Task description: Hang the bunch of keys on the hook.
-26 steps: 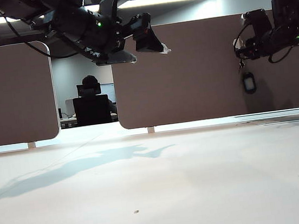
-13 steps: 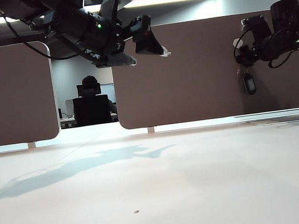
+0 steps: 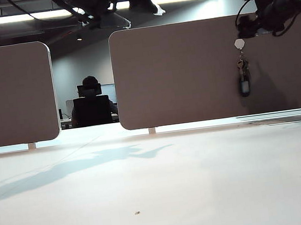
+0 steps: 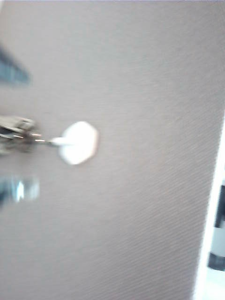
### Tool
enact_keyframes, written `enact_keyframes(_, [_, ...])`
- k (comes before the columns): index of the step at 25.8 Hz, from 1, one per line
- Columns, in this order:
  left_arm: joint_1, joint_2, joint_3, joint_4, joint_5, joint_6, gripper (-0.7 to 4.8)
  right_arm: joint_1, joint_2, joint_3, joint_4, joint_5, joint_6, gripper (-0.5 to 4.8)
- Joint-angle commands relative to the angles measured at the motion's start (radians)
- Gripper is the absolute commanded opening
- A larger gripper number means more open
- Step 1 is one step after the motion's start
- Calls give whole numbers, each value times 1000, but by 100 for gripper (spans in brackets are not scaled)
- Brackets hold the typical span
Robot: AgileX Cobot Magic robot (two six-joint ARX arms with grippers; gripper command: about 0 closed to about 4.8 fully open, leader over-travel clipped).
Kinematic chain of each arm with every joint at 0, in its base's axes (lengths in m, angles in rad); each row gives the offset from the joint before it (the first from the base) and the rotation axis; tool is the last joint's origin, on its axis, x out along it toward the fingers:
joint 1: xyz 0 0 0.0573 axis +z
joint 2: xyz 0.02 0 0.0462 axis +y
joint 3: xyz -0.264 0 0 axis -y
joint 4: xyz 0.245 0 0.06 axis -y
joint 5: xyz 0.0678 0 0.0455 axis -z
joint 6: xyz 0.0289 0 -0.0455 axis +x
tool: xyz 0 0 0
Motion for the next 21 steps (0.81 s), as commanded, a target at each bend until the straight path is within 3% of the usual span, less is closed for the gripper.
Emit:
enact_keyframes(1, [-2, -58, 14, -13, 79, -66, 479, 4, -71, 3, -148, 5, -11, -7])
enact_keyframes(2, [-2, -75, 16, -23, 96, -95, 479, 7, -89, 3, -161, 4, -10, -9])
enact_keyframes(3, [-2, -106, 19, -51, 111, -130, 338, 13, -109, 3, -175, 3, -6, -9])
enact_keyframes(4, [-2, -151, 18, -97, 111, -142, 124, 20, -150, 2, -199, 0, 0, -9])
enact_keyframes(5, [-2, -195, 18, -138, 109, -139, -20, 26, -175, 2, -210, -1, 4, -9])
enact_keyframes(9, [-2, -424, 18, -310, 77, -130, -5, 56, -346, 0, -333, -14, 7, -9])
enact_keyframes(13, [0, -712, 17, -572, -156, -109, -5, 82, -564, -109, -385, -31, 2, -9])
enact_keyframes(18, [0, -1056, 15, -896, -248, -59, -5, 98, -989, -551, -354, -55, 4, -9])
enact_keyframes(21, [-1, -1198, -33, -1065, -393, -40, -5, 98, -1260, -847, -312, -54, 35, -9])
